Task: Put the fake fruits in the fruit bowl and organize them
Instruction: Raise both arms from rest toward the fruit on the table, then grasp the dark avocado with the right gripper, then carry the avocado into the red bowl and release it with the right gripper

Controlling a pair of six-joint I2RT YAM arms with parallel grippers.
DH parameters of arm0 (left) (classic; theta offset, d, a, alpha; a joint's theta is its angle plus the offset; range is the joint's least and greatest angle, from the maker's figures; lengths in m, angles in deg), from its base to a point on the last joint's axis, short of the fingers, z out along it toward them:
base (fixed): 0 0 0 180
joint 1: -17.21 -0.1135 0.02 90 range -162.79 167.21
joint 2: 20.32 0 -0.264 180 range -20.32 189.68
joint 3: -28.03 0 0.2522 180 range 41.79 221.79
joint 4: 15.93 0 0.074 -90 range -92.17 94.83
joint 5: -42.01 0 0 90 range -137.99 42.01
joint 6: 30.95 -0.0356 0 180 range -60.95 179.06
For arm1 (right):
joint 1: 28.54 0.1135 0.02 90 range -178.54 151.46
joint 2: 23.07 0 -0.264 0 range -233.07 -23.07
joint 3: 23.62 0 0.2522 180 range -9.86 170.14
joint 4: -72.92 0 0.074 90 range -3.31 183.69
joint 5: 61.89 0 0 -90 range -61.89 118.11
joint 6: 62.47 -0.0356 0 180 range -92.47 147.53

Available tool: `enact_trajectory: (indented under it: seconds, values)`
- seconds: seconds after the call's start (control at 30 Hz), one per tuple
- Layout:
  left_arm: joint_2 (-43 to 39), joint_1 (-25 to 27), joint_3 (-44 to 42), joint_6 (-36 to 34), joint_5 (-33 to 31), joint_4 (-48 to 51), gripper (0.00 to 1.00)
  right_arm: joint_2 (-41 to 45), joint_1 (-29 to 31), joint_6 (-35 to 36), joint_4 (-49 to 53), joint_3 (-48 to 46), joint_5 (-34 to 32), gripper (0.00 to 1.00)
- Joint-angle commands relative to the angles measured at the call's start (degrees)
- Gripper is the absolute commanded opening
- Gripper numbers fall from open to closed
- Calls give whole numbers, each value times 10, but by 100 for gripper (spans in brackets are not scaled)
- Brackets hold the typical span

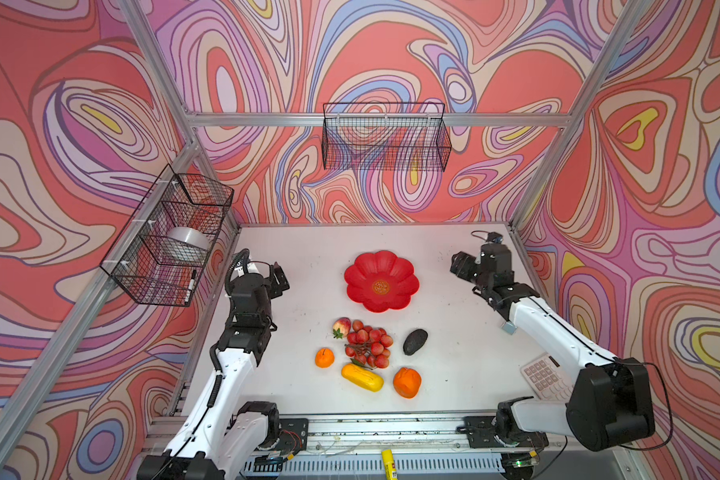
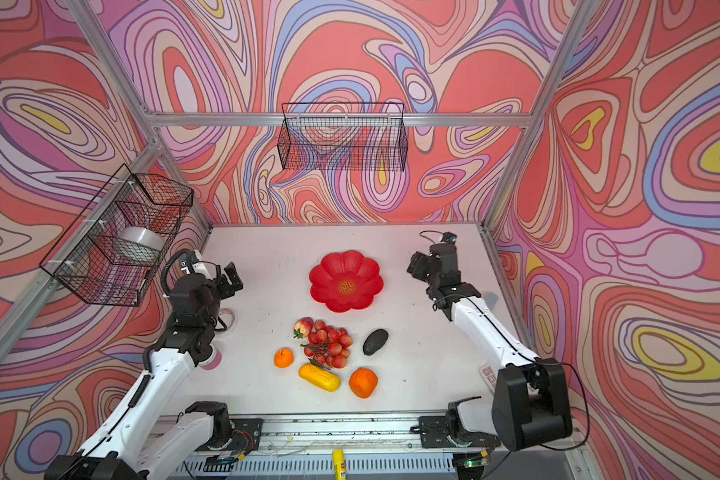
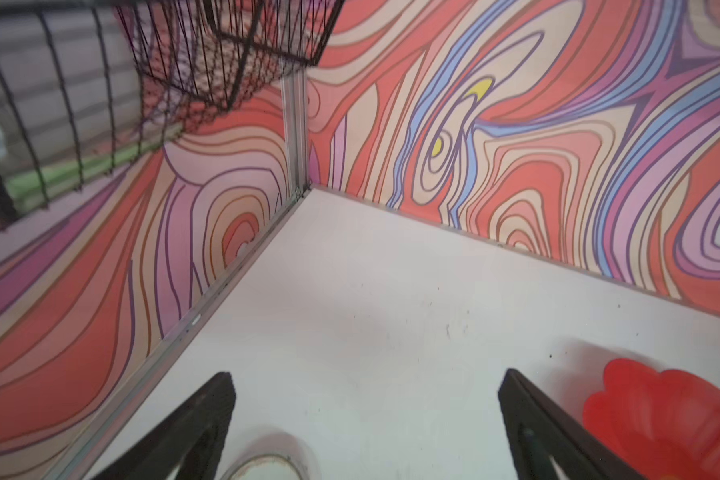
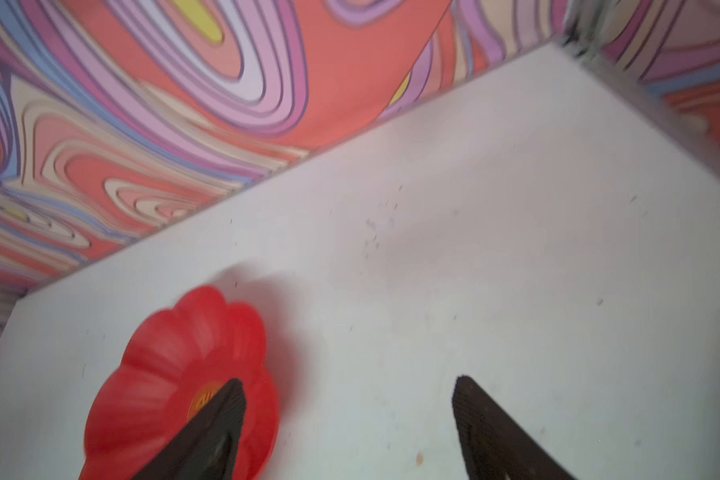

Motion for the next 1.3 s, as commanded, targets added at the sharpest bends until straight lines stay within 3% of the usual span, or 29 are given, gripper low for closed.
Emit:
enact_trajectory:
  seconds: [0.0, 0.27, 0.5, 0.67, 0.77, 0.97, 1.13, 1.27]
  values:
    - [4, -2, -2, 28, 7, 49, 100, -12, 97, -136, 168, -19, -6, 81]
    - [-3, -2, 5, 30, 9, 59, 100, -88, 284, -305, 169, -60, -36, 82]
    - [-10, -3, -1, 32, 18, 48, 100, -136, 316, -355, 150, -47, -62, 83]
    - [-12, -2, -3, 33, 19, 44, 100, -178, 317, -354, 146, -28, -82, 82]
    - [-10, -2, -4, 34, 18, 43, 100, -188, 317, -351, 127, -23, -81, 76]
    - [-8, -2, -5, 33, 18, 43, 100, -146, 318, -351, 152, -33, -126, 46]
    - [-5, -2, -4, 36, 32, 41, 100, -77, 318, -280, 227, -1, -208, 37]
    - [0, -2, 2, 40, 33, 47, 100, -73, 309, -162, 218, 70, -227, 36]
